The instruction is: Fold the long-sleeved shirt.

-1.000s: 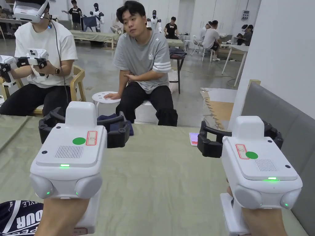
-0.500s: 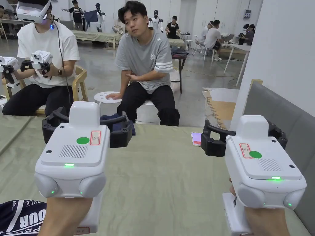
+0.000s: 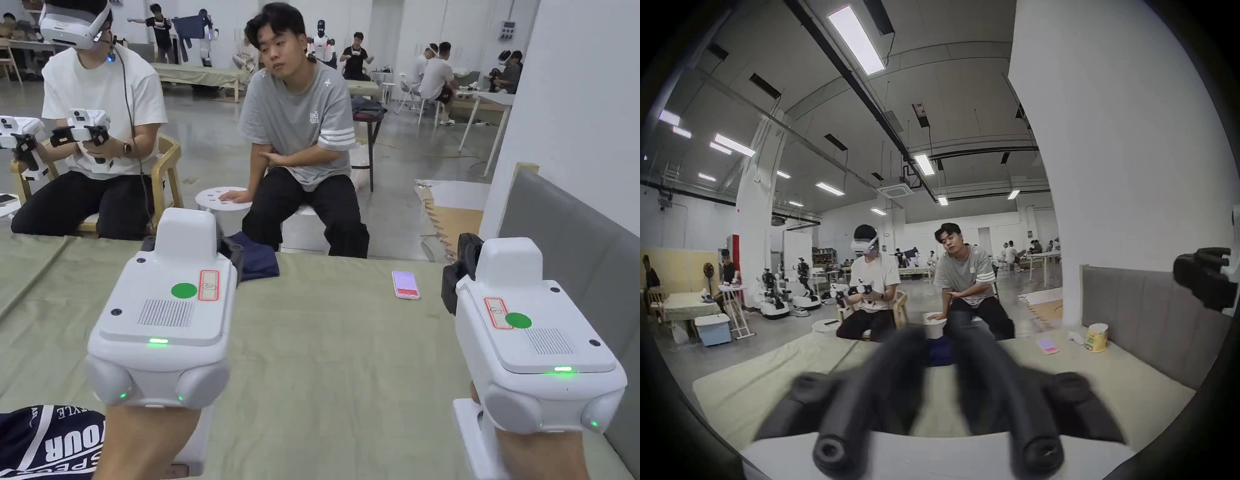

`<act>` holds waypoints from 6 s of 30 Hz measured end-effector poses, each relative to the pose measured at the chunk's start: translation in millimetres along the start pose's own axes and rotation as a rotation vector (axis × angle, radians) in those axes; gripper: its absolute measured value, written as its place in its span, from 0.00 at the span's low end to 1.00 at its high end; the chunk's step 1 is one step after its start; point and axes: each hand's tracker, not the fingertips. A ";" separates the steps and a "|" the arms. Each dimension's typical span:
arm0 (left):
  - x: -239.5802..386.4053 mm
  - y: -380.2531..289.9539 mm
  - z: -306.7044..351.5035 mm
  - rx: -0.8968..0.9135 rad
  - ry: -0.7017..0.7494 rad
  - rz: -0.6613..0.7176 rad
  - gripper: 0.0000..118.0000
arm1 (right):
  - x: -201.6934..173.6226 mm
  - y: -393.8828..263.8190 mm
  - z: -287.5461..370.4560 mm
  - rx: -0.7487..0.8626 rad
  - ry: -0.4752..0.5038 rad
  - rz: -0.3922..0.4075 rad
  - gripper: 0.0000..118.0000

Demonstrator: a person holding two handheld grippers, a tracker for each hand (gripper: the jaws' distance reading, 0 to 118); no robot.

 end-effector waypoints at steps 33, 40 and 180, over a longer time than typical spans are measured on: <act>-189.1 -248.3 2.4 -0.870 0.444 0.226 0.24 | -260.9 -64.5 6.9 -0.097 0.619 -0.040 0.00; -200.9 -253.7 -29.1 -0.912 0.506 0.215 0.91 | -264.8 -80.8 -3.7 -0.163 0.630 -0.042 0.00; -137.8 181.2 -176.1 -0.185 -0.098 0.190 0.09 | 145.5 159.1 -94.2 -0.078 0.208 -0.187 0.01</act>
